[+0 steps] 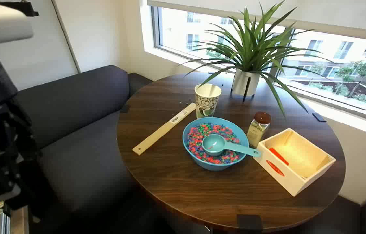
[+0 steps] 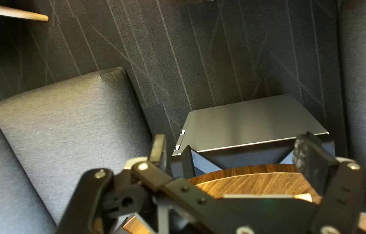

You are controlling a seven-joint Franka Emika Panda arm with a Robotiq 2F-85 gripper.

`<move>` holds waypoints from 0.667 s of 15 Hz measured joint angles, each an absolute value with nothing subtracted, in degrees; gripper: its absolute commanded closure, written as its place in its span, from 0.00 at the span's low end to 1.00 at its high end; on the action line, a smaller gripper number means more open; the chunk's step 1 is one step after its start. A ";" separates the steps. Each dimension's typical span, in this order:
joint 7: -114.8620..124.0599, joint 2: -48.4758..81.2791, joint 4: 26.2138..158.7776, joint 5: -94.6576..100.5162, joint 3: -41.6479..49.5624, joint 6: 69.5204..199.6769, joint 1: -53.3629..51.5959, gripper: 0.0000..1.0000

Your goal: Put the coffee cup in the wooden box.

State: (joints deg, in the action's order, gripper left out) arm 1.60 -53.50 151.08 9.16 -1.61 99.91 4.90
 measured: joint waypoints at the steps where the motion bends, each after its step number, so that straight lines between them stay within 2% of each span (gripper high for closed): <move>1: 1.60 -53.50 151.08 9.16 -1.61 99.91 4.90 0.00; 10: 1.60 -53.09 150.03 9.23 -1.38 101.58 4.90 0.00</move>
State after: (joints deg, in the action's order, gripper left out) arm 1.60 -53.09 150.03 9.23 -1.38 101.58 4.90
